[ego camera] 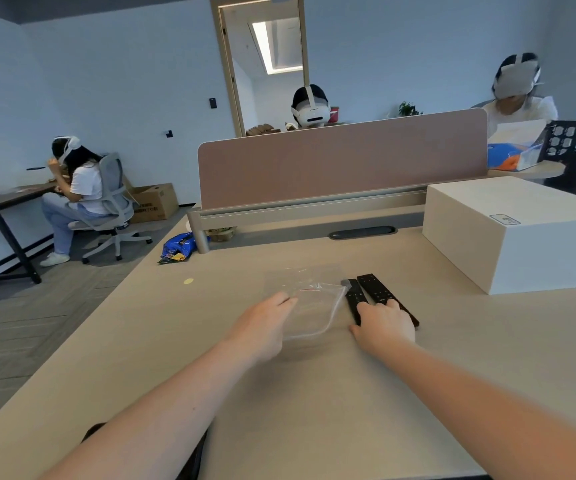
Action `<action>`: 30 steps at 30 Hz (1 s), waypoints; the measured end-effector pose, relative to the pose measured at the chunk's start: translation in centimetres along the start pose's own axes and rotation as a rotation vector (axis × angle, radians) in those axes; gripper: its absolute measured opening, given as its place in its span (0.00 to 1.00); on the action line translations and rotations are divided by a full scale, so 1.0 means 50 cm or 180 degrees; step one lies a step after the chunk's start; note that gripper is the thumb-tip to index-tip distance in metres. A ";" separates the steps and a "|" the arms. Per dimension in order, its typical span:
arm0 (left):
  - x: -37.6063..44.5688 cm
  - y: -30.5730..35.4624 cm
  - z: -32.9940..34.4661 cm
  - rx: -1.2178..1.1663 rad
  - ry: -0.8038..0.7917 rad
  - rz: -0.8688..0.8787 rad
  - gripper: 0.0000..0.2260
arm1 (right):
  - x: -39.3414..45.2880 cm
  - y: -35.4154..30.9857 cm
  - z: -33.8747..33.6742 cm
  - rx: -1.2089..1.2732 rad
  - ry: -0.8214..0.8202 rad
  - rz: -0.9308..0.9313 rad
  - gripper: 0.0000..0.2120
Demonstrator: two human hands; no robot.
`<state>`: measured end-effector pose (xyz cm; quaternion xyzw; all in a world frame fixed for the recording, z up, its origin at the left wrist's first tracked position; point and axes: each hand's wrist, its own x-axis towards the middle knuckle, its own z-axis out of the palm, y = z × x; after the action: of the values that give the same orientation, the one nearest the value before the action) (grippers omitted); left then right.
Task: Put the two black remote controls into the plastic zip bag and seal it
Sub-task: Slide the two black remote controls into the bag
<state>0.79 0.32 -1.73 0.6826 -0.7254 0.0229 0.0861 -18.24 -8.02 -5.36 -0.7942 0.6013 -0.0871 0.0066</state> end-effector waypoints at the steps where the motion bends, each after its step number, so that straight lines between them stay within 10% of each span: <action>1: 0.000 -0.002 0.000 -0.0025 0.0018 -0.0027 0.23 | 0.002 0.002 0.002 0.0016 0.0044 0.0026 0.11; 17: 0.016 0.016 -0.019 -0.0296 0.0126 -0.0377 0.10 | -0.056 0.014 -0.163 0.2833 0.0967 0.0255 0.16; 30: 0.046 0.033 -0.055 -0.0641 0.0882 -0.1337 0.07 | -0.168 0.021 -0.176 0.2264 0.0145 -0.0162 0.10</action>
<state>-0.74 -1.42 1.49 0.7964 -0.5478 0.0256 0.2548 -22.72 0.56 2.10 -0.7549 0.5134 -0.3087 0.2671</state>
